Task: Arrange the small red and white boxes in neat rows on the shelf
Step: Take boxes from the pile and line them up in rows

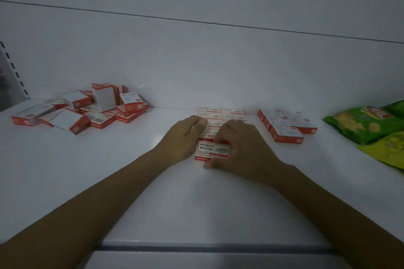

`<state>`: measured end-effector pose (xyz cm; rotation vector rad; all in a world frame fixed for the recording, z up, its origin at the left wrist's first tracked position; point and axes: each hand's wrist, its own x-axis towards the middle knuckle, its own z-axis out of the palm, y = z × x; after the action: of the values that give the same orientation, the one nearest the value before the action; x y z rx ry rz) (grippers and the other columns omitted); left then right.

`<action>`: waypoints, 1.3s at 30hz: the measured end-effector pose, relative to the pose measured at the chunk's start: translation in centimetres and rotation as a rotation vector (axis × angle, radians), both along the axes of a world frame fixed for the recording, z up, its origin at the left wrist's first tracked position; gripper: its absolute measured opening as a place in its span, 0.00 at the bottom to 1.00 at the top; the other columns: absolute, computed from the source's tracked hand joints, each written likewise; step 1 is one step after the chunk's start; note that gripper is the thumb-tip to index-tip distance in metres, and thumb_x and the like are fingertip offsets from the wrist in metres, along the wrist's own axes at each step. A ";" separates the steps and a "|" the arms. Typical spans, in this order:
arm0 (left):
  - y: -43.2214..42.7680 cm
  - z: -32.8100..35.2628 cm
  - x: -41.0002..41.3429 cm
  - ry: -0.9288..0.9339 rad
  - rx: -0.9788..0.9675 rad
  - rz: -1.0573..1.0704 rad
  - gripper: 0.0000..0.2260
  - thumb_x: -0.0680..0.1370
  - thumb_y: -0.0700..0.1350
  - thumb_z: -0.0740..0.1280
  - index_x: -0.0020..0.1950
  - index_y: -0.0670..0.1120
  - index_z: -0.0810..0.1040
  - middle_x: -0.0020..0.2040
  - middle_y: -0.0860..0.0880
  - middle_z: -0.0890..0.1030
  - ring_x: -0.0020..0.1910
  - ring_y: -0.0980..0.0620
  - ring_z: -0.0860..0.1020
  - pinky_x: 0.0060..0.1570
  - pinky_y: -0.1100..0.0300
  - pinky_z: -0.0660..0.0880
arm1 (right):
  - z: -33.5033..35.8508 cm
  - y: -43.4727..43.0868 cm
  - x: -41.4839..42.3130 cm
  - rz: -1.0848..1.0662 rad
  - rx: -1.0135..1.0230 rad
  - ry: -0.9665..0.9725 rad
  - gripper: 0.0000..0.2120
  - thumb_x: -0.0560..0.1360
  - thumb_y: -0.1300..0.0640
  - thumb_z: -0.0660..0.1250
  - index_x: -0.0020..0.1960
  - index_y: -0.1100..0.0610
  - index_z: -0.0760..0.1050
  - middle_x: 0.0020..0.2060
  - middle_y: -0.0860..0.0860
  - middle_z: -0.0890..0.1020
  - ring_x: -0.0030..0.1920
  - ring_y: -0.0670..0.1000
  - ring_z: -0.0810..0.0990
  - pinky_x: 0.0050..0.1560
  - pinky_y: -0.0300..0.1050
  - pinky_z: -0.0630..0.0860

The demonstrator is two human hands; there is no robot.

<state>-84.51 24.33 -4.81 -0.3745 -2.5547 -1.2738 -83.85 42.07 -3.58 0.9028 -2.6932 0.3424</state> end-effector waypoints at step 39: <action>-2.2 -0.8 -2.0 0.179 -0.369 -0.286 0.28 0.64 0.69 0.66 0.59 0.56 0.77 0.61 0.57 0.75 0.61 0.62 0.68 0.61 0.68 0.63 | -1.0 0.8 -2.3 0.032 -0.295 -0.087 0.19 0.69 0.38 0.57 0.45 0.50 0.78 0.45 0.44 0.80 0.47 0.46 0.76 0.52 0.51 0.72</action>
<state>-86.54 22.12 -5.63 -0.9127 -2.6387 -0.7942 -86.18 42.86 -4.62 0.8594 -2.6110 0.7785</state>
